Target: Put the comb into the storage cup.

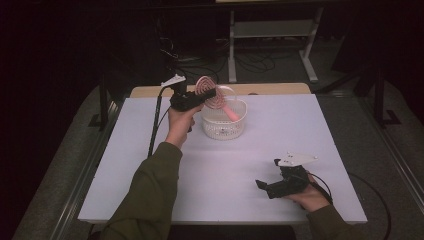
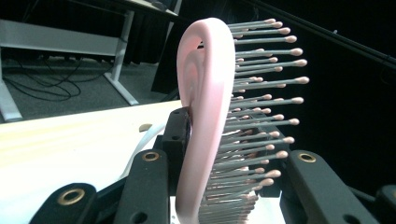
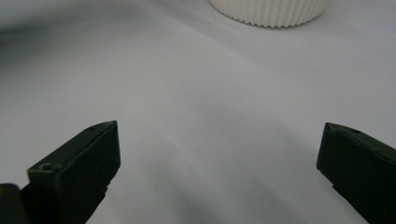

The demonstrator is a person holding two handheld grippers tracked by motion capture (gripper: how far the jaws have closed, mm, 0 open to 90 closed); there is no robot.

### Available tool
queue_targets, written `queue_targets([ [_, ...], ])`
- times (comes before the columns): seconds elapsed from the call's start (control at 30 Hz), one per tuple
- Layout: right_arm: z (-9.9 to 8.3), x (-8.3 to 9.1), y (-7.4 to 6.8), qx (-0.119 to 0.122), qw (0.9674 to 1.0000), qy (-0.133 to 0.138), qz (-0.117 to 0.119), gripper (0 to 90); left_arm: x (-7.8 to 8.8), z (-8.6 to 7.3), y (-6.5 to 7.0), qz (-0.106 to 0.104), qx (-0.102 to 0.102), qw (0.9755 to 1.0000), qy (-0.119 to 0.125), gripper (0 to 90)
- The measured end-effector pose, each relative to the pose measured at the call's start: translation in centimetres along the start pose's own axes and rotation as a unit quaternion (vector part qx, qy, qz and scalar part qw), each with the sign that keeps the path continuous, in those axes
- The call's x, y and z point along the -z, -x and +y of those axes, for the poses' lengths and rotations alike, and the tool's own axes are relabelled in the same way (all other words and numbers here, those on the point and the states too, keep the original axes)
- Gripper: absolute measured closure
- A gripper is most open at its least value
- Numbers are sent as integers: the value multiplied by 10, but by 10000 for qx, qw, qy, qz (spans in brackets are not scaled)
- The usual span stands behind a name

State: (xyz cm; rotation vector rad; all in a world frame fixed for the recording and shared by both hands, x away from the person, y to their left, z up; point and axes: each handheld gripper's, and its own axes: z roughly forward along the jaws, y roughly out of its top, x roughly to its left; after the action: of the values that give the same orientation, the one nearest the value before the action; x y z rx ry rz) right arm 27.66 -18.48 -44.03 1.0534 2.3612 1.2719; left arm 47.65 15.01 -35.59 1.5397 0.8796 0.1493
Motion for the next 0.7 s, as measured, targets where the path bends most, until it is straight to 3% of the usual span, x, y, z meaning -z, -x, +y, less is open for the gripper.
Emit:
queue_targets([
  [0.7, 0, 0, 0, -5, 10000, -8, -18, 0, -9, -17, -7, 66, 98, 9998, -159, 640],
])
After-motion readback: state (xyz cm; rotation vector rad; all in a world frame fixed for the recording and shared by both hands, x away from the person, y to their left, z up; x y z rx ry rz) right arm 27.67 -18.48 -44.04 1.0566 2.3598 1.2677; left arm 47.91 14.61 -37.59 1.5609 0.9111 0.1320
